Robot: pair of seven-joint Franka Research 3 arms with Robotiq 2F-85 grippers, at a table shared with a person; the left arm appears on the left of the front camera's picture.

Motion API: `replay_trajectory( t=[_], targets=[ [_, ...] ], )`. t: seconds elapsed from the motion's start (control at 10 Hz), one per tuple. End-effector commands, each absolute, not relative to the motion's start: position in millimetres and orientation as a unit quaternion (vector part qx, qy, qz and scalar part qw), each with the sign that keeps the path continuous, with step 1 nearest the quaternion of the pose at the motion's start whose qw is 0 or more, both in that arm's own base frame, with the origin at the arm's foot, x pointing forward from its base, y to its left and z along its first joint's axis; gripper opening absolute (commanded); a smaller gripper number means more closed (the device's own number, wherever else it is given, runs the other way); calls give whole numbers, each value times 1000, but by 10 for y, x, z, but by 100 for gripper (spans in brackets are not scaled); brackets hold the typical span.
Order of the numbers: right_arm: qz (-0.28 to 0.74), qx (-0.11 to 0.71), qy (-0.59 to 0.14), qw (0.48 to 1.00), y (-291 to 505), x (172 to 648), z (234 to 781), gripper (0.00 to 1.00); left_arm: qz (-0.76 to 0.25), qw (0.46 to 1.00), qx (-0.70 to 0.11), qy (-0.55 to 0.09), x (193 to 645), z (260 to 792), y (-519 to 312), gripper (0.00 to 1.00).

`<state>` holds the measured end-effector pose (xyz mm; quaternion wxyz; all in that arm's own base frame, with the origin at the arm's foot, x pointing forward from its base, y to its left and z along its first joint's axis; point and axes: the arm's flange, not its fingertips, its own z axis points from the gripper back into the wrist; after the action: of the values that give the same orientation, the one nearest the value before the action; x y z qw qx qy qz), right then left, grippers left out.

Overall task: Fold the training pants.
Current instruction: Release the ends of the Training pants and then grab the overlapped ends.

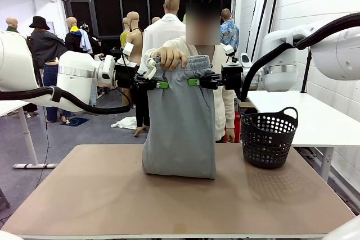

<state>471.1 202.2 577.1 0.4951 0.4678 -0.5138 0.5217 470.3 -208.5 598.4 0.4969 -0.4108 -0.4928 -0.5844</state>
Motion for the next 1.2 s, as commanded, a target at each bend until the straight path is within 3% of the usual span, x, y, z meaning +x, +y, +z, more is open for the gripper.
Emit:
replay_trajectory(
  t=[0.0, 0.2, 0.3, 1.1],
  targets=[
    [520, 470, -509, 500, 2008, 4723, 5792, 55, -578, 506, -410, -491, 4686, 6007, -2069, 55],
    [516, 470, -508, 504, 1986, 4722, 5799, 95, -576, 506, -410, -494, 4670, 6026, -2056, 95],
    [515, 470, -508, 506, 1967, 4719, 5804, 100, -574, 507, -412, -494, 4660, 6033, -2044, 100],
    [488, 447, -516, 543, 1573, 4592, 5804, 100, -547, 519, -415, -509, 4538, 5974, -1805, 100]
  ],
)
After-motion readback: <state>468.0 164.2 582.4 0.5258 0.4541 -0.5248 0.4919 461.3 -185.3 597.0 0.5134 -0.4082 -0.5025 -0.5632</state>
